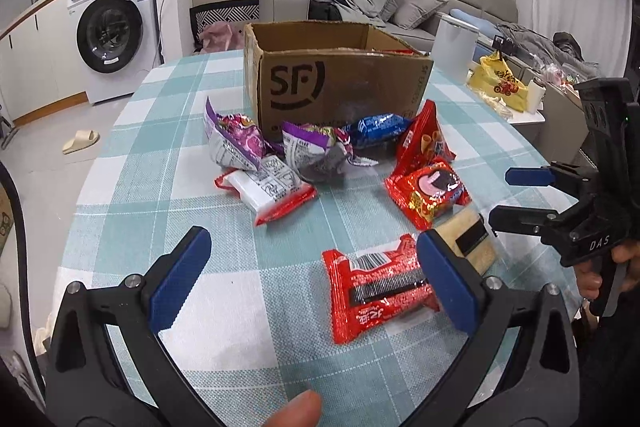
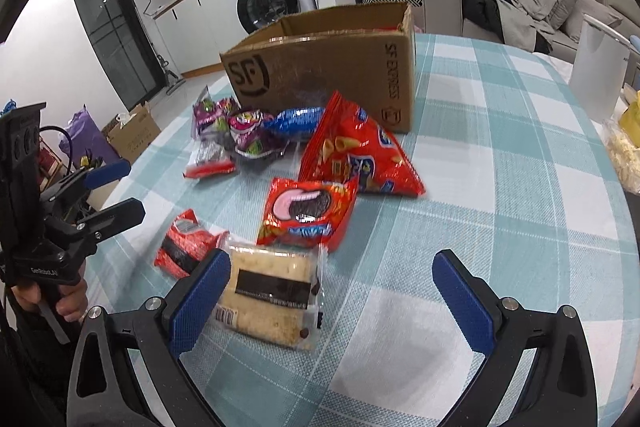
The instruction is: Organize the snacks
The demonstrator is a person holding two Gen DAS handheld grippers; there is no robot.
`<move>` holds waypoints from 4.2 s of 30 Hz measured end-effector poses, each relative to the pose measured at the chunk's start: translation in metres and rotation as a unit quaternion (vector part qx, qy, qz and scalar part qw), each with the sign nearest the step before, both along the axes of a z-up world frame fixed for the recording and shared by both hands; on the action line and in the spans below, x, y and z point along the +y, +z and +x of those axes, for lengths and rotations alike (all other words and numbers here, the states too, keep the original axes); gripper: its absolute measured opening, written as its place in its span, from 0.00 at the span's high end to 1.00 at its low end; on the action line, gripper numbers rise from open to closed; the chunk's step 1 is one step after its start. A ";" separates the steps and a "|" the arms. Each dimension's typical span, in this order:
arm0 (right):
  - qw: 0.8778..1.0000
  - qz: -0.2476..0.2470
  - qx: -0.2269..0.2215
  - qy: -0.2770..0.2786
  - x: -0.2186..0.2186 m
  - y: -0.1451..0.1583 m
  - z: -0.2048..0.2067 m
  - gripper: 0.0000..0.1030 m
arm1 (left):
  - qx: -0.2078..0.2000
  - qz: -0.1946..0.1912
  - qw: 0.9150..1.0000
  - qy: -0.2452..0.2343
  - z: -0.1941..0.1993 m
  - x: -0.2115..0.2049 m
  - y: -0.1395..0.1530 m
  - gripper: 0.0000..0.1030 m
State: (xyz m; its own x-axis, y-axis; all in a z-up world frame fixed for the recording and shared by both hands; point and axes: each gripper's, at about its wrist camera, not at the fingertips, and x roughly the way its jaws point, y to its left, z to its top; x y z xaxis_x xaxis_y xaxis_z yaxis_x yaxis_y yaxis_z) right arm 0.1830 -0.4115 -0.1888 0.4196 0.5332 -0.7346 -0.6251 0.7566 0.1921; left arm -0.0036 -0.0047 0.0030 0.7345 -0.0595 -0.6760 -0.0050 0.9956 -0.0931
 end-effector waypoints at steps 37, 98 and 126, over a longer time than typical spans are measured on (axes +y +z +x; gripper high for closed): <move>0.997 -0.064 0.011 0.039 0.035 -0.032 -0.014 0.00 | 0.056 -0.001 0.998 -0.032 0.008 -0.015 -0.035 0.01; 0.992 -0.016 -0.059 0.113 0.022 -0.003 -0.052 0.40 | 0.033 -0.042 0.995 -0.081 0.003 -0.024 -0.031 0.58; 0.990 0.095 -0.104 0.018 -0.006 0.057 -0.012 0.40 | -0.064 -0.053 0.996 -0.031 0.008 0.002 0.046 0.58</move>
State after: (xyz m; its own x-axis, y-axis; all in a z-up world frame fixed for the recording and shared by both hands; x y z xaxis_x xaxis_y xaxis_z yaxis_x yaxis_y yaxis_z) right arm 0.1707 -0.4177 -0.1317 0.5294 0.6706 -0.5196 -0.6912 0.6961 0.1941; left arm 0.0039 -0.0031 0.0492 0.8071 -0.1725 -0.5646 0.0740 0.9784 -0.1932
